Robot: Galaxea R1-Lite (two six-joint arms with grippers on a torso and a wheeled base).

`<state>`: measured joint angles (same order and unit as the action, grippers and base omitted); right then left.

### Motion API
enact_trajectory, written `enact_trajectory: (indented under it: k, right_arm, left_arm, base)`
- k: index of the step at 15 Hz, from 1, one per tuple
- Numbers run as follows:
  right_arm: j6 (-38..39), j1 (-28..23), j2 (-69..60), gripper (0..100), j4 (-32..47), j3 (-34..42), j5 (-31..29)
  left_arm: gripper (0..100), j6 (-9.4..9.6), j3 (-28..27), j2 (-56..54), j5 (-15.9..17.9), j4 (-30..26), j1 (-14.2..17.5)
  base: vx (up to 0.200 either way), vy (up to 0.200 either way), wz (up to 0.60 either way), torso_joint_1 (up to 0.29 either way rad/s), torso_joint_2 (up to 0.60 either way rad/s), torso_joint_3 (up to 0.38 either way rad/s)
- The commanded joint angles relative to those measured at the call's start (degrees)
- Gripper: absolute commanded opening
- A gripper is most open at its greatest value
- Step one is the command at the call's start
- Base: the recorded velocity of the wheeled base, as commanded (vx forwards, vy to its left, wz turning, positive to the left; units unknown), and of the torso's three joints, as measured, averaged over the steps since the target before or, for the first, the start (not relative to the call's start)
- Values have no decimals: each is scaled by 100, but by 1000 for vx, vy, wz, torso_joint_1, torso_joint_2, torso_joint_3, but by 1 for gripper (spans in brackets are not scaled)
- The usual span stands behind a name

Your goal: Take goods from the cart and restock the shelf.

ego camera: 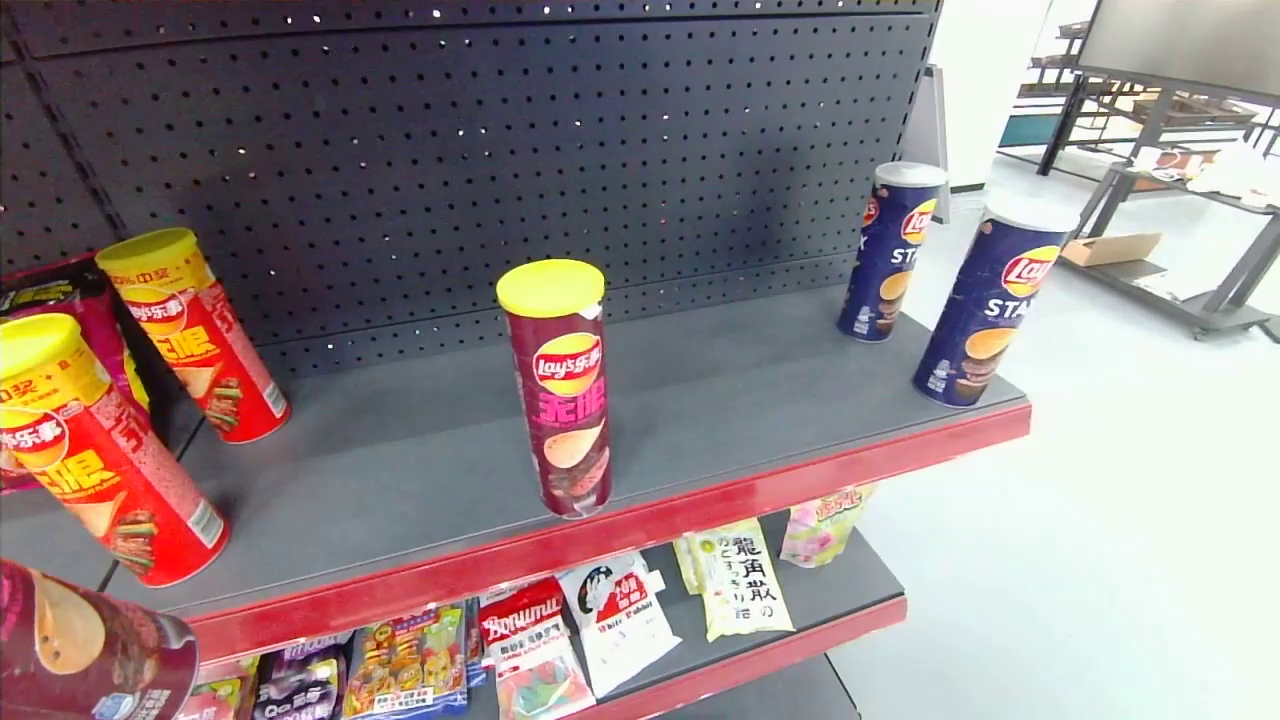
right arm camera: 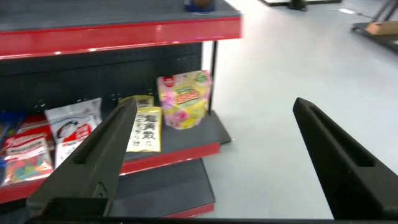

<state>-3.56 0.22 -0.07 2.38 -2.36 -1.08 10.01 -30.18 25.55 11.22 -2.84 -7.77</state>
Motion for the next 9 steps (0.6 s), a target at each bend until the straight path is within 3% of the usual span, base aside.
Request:
enact_trajectory:
  k: [1,5,7,9]
  right_arm:
    - [4,-4,7,100,0,-1,3]
    - [198,-4,7,100,-9,-1,29]
    - [110,-4,7,100,-159,70,557]
    - [136,-4,7,100,-370,157,609]
  left_arm:
    - [0,-8,-14,73,3,3,-6]
    - [0,-8,-49,442,179,29,-6]
    - [0,-16,-14,635,329,231,-6]
    - [0,-43,-23,767,504,275,-6]
  base:
    - [0,0,0,0,0,0]
    - [0,0,0,0,0,0]
    - [0,0,0,0,0,0]
    - [0,0,0,0,0,0]
